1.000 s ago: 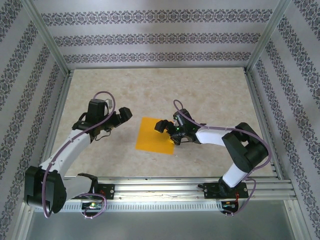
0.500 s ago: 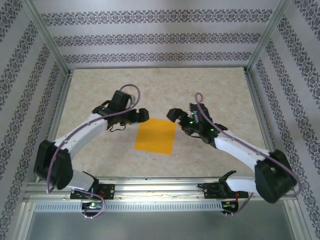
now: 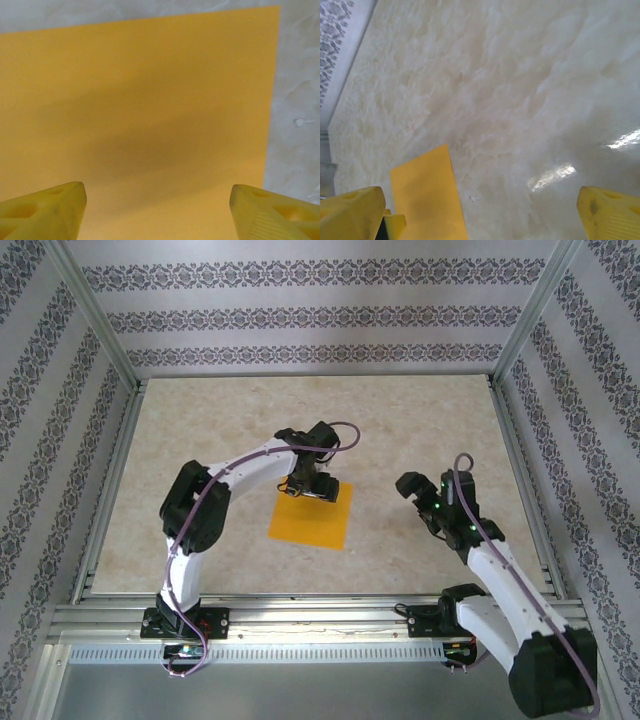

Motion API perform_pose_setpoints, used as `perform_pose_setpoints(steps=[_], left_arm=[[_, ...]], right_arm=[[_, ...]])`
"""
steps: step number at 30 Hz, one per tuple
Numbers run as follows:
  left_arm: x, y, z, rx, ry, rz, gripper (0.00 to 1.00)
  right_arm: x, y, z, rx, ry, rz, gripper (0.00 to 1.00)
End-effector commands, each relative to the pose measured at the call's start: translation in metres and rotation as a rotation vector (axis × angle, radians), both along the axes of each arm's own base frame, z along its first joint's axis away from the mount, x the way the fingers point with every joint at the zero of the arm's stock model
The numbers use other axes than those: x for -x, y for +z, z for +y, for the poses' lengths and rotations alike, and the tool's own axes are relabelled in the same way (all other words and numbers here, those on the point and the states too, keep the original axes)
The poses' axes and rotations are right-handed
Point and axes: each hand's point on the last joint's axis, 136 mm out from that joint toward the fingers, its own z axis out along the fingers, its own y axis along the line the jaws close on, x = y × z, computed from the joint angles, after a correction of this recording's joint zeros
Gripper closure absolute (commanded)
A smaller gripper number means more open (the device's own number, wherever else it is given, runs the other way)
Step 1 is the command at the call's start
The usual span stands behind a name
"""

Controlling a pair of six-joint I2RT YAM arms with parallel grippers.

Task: Fold a paper plane with a square sheet of paper (pick it up from the middle)
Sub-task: First fold the square sheet of paper in half at the center of the table.

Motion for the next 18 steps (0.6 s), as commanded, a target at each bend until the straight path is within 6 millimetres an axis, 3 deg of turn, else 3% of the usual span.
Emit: perform_pose_setpoints(steps=[1, 5, 11, 18], left_arm=[[0.009, -0.002, 0.009, -0.089, 0.011, 0.048, 0.25], [0.009, -0.012, 0.009, -0.129, 0.052, 0.068, 0.26], [0.013, -0.025, 0.007, -0.128, 0.103, 0.103, 0.27], [0.014, -0.035, 0.009, -0.148, 0.117, 0.112, 0.25]], right_arm=[[0.004, 0.007, -0.005, -0.021, -0.03, -0.053, 0.02], [0.006, 0.012, -0.006, -0.001, -0.012, -0.073, 0.02], [0.0, 0.015, 0.016, -0.016, 0.137, -0.052, 0.02], [-0.007, 0.005, 0.036, -0.083, 0.228, 0.031, 0.02]])
